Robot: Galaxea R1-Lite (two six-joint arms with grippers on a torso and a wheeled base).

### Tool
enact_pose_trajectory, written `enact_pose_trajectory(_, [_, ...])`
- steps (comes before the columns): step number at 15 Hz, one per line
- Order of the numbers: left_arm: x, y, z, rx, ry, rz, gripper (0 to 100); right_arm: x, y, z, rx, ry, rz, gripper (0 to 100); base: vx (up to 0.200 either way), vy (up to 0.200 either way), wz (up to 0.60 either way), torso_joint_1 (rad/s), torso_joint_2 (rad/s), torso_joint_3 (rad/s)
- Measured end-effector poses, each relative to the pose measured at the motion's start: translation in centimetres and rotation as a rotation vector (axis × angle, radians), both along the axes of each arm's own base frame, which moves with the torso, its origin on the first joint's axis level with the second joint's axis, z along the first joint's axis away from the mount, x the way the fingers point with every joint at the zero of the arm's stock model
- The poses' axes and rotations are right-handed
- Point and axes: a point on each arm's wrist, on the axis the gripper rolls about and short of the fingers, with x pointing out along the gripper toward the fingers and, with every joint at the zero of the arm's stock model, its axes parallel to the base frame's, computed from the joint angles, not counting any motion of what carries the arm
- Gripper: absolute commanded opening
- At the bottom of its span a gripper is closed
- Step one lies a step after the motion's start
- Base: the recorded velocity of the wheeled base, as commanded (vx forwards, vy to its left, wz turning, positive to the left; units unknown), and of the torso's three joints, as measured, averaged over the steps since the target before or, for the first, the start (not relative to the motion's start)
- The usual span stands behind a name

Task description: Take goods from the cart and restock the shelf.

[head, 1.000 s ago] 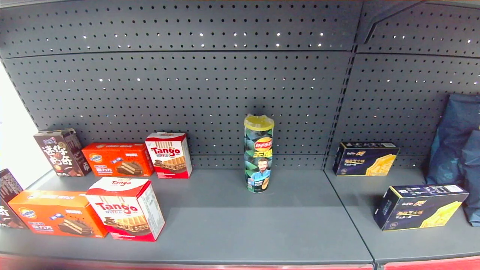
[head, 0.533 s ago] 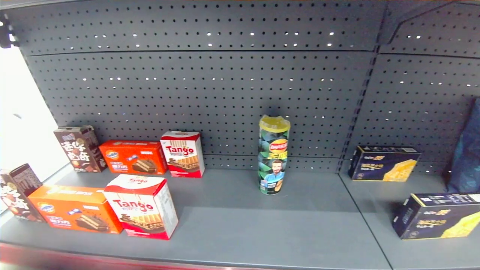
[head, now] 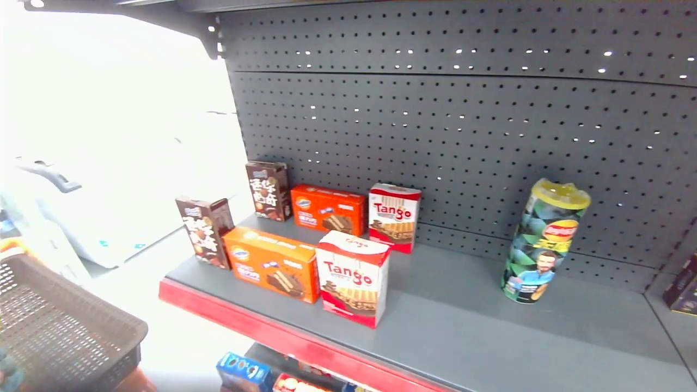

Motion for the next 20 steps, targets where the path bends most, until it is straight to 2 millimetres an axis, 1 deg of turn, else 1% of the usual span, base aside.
enact_pose_trajectory(6, [0.0,0.0,0.0,-0.003,0.0,0.001,100,0.0,0.0,0.0,-0.001,0.001,0.0,100,0.0,0.0,0.6,0.004,0.0,0.004])
enact_pose_trajectory(15, [0.0,0.0,0.1,-0.001,-0.003,0.009,100,0.0,0.0,0.0,-0.001,0.0,0.0,100,0.0,0.0,0.0,0.0,0.0,0.0])
enact_pose_trajectory(17, [-0.3,0.0,1.1,0.014,-0.027,0.019,100,0.0,0.0,0.0,-0.001,0.0,0.0,100,0.0,0.0,0.0,0.0,0.0,0.0])
enact_pose_trajectory(19, [-0.1,0.1,2.6,0.027,0.002,0.054,100,0.0,0.0,0.0,-0.001,0.0,0.0,100,0.0,0.0,0.0,0.0,0.0,0.0])
enact_pose_trajectory(20, [0.4,0.1,3.4,0.033,0.043,0.069,100,0.0,0.0,0.0,-0.001,0.0,0.0,100,0.0,0.0,0.0,0.0,0.0,0.0])
